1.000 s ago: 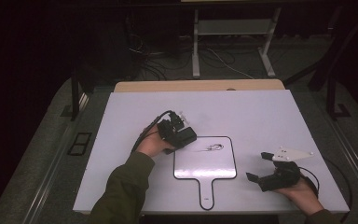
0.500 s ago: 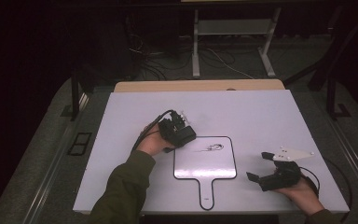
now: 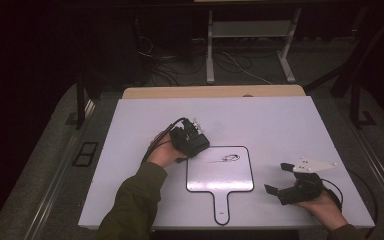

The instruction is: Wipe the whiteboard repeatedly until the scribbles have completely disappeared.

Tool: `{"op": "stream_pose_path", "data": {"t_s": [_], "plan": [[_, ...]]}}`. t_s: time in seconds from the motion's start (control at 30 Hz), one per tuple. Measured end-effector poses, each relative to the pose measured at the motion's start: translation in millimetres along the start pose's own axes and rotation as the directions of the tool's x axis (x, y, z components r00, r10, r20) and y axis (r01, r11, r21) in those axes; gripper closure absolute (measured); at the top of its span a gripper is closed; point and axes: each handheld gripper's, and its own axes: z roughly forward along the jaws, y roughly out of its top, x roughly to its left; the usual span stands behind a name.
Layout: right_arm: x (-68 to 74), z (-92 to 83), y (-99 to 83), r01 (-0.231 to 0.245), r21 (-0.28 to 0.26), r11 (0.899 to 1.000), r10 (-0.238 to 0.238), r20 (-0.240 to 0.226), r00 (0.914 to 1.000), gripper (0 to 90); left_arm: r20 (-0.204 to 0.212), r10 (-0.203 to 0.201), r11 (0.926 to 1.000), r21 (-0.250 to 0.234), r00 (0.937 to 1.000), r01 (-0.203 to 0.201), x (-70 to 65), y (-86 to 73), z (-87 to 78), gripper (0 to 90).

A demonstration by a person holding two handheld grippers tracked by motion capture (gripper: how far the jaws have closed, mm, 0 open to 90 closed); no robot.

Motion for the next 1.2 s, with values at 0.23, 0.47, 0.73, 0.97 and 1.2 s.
{"op": "stream_pose_path", "data": {"t_s": [0.23,0.47,0.73,0.97,1.2], "plan": [[1.6,0.5,0.4,0.002,0.001,1.0,-0.002,-0.001,1.0,0.0,0.026,0.028,0.9996,-0.012,0.9993,-0.027,-11.9,-3.8,-2.6,38.9],[1.8,0.5,0.4,0.002,0.002,1.0,-0.002,0.0,1.0,0.0,-0.008,-0.003,0.9999,-0.01,1.0,0.003,0.1,-1.6,0.7,38.8],[1.8,1.3,0.5,0.003,0.003,1.0,-0.003,-0.003,1.0,0.0,0.053,0.044,0.9989,-0.015,0.9976,-0.043,-19.3,-0.9,-1.5,38.8],[2.2,1.8,0.6,0.005,0.005,1.0,-0.005,-0.002,1.0,0.0,0.088,0.033,0.9988,-0.039,0.9956,-0.03,-18.4,-0.7,0.1,38.7],[1.7,1.5,0.4,0.004,0.005,1.0,-0.004,-0.002,1.0,0.0,0.082,0.028,0.9992,-0.031,0.9963,-0.026,-6.8,8.2,5.1,38.8]]}}
